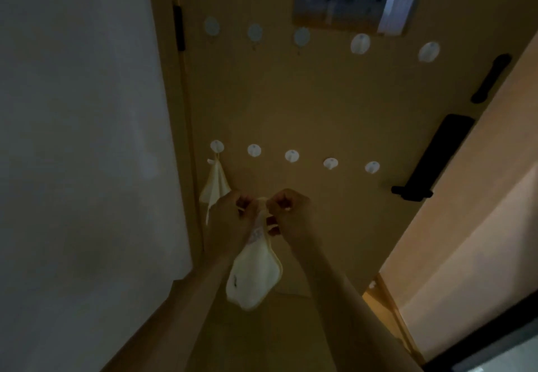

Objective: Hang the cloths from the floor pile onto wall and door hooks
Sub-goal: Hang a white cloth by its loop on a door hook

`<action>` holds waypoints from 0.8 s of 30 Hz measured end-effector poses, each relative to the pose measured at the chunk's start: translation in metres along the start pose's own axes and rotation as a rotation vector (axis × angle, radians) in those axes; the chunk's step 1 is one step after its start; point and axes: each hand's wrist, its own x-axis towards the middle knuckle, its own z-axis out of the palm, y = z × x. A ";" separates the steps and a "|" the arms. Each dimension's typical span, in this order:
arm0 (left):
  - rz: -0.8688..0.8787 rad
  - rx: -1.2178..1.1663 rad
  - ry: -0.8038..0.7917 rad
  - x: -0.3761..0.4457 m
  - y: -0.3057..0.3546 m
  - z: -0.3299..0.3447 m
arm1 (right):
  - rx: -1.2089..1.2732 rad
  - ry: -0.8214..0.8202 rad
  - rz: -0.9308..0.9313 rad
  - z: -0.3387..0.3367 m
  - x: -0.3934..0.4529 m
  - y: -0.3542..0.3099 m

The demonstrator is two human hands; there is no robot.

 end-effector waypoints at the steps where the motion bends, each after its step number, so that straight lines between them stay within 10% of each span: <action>1: 0.009 0.001 -0.001 0.012 -0.008 0.002 | 0.004 -0.017 0.023 0.005 0.015 0.002; 24: -0.219 0.093 0.078 0.275 -0.144 0.119 | -0.185 -0.030 0.140 0.070 0.324 0.072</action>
